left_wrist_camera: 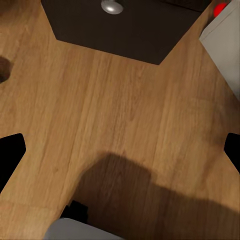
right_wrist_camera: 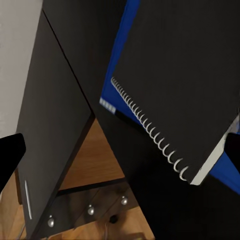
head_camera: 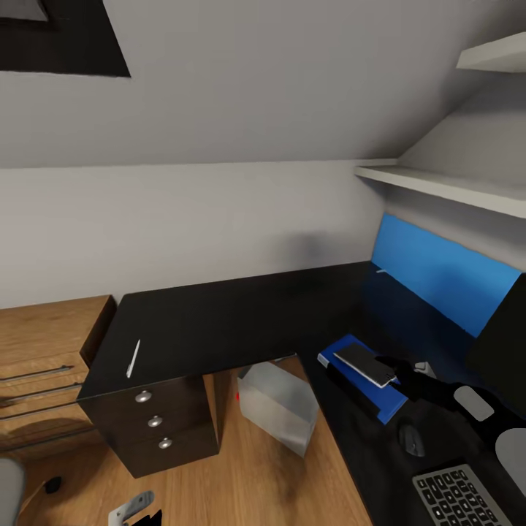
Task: In the bedroom, organize the workspace by keeping the computer under the desk, ensuring the monitor is on the desk, placing the keyboard on the desk next to the monitor, placing the mouse on the desk next to the keyboard, moving the folder from the swivel chair onto the desk next to the mouse, stacking the notebook on top of the folder with the pen on top of the notebook, and positioning the swivel chair next to the desk.
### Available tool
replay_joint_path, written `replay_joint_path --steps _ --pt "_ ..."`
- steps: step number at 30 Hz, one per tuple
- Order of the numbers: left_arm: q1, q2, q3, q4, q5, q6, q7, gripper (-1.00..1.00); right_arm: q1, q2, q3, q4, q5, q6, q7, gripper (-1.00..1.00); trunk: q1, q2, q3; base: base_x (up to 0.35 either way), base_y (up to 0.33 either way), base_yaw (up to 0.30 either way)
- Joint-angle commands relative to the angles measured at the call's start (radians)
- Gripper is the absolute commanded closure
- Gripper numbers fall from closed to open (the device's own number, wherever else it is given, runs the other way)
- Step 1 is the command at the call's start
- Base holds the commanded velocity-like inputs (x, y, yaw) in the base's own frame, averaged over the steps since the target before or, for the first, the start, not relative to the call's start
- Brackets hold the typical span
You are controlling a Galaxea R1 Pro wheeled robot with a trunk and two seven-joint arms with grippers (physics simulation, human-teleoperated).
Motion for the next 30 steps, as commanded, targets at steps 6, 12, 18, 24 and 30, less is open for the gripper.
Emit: replay_joint_path --steps 6,12,18,24,30 --pt "0.0 -0.001 0.001 -0.002 0.011 0.006 0.003 -1.0 -0.001 -0.001 0.008 0.001 -0.006 0.001 0.002 -1.0 -0.019 0.034 0.014 0.0 0.0 0.0" --pt "0.0 -0.001 0.001 -0.002 0.012 0.006 0.004 -1.0 -0.001 -0.001 0.007 0.001 -0.006 0.001 0.002 -1.0 -0.019 0.034 0.014 0.0 0.0 0.0" --pt "0.0 -0.001 0.001 -0.002 0.012 0.006 0.004 -1.0 -0.001 -0.001 0.006 0.0 -0.006 0.0 0.003 -1.0 -0.019 0.034 0.014 0.0 0.0 0.0" --pt "0.0 -0.001 0.001 -0.002 0.012 0.006 0.004 -1.0 -0.001 -0.001 0.012 -0.01 -0.004 -0.007 0.004 -1.0 -0.019 0.034 0.014 0.0 0.0 0.0" --pt "0.0 -0.001 0.001 -0.002 0.012 0.006 0.004 -1.0 -0.001 0.001 0.07 -0.128 0.042 -0.018 -0.056 -1.0 -0.019 0.034 0.014 0.0 0.0 0.0"
